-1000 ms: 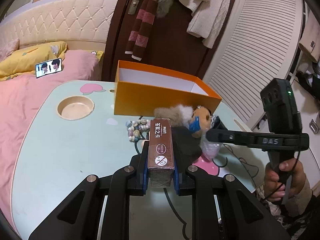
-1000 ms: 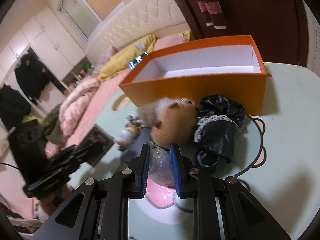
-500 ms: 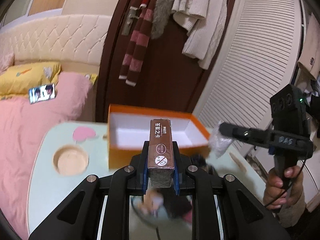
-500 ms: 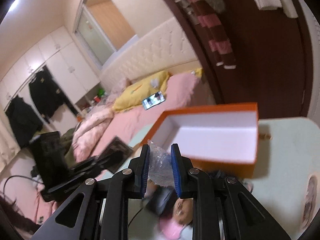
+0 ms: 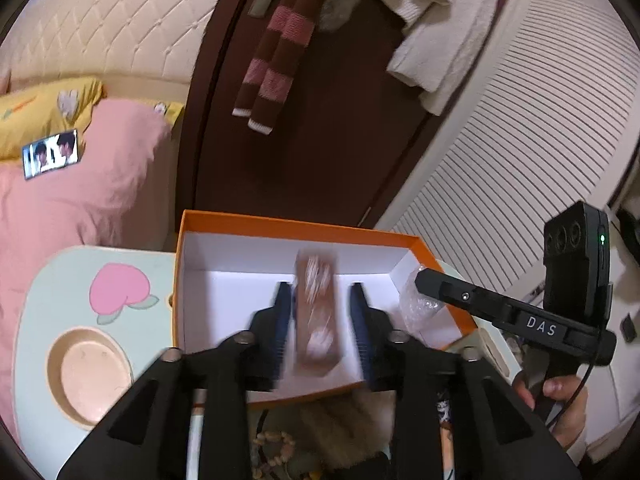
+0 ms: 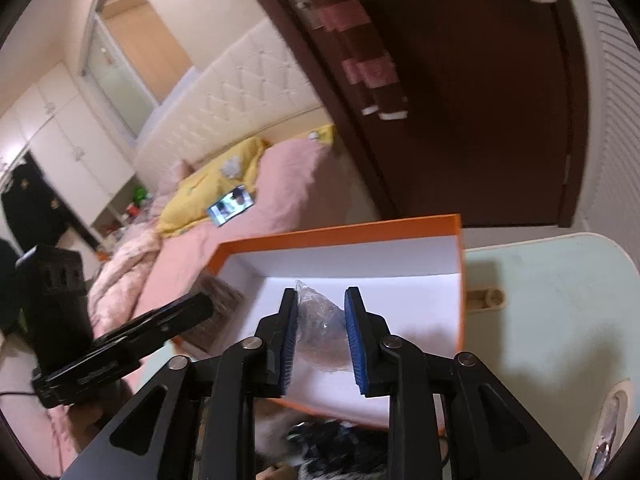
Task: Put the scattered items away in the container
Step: 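Lower the card box into the orange box with the left tool while the right tool drops the bag in, then grasp the white plush figure keychain with the left tool while the right tool grasps the brown plush bear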
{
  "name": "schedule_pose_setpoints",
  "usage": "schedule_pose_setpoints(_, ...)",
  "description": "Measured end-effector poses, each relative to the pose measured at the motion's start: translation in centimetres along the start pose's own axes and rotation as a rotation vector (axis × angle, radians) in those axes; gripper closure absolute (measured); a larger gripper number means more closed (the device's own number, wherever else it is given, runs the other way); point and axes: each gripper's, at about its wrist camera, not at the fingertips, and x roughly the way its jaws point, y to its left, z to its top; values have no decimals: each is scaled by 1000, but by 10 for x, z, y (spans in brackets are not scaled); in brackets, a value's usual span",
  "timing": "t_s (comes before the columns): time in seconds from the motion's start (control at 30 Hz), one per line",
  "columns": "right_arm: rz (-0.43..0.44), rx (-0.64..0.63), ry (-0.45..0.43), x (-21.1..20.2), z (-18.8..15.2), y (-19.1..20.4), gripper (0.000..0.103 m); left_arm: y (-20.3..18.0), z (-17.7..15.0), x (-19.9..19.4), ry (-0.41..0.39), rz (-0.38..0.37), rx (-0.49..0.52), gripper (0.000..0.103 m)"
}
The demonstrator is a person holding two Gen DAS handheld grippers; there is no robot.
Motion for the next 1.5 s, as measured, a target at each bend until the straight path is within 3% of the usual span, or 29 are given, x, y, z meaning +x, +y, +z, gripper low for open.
schedule_pose_setpoints(0.07,-1,17,-21,-3,0,-3,42,2,-1,-5,-23,30,1,32)
schedule_pose_setpoints(0.1,0,21,-35,-7,-1,-4,41,3,-1,-10,-38,48,2,30)
schedule_pose_setpoints(0.3,-34,-22,-89,-32,-7,3,34,11,-12,-44,-74,102,21,30)
schedule_pose_setpoints(0.47,-61,-73,-121,-59,-27,15,33,14,-38,-66,-28,186,55,30)
schedule_pose_setpoints(0.63,1,-158,-87,-73,-64,43,33,-1,-75,-75,30,149,78,30)
schedule_pose_setpoints(0.77,3,-232,-57,-72,-95,65,36,-14,-96,-69,54,119,75,34)
schedule_pose_setpoints(0.83,-23,-252,-37,-67,-105,69,43,-17,-103,-65,59,107,71,47)
schedule_pose_setpoints(0.87,-43,-256,-29,-63,-108,69,49,-18,-106,-63,62,108,74,59)
schedule_pose_setpoints(0.9,-54,-254,-18,-60,-111,68,57,-19,-108,-59,72,109,77,64)
schedule_pose_setpoints(1.0,-49,-241,-1,-55,-115,65,60,-18,-111,-55,81,105,68,64)
schedule_pose_setpoints(1.27,-145,-264,90,-32,-128,61,60,-19,-111,-45,116,141,73,63)
schedule_pose_setpoints(1.5,-167,-284,92,-31,-131,60,64,-13,-112,-39,160,152,50,67)
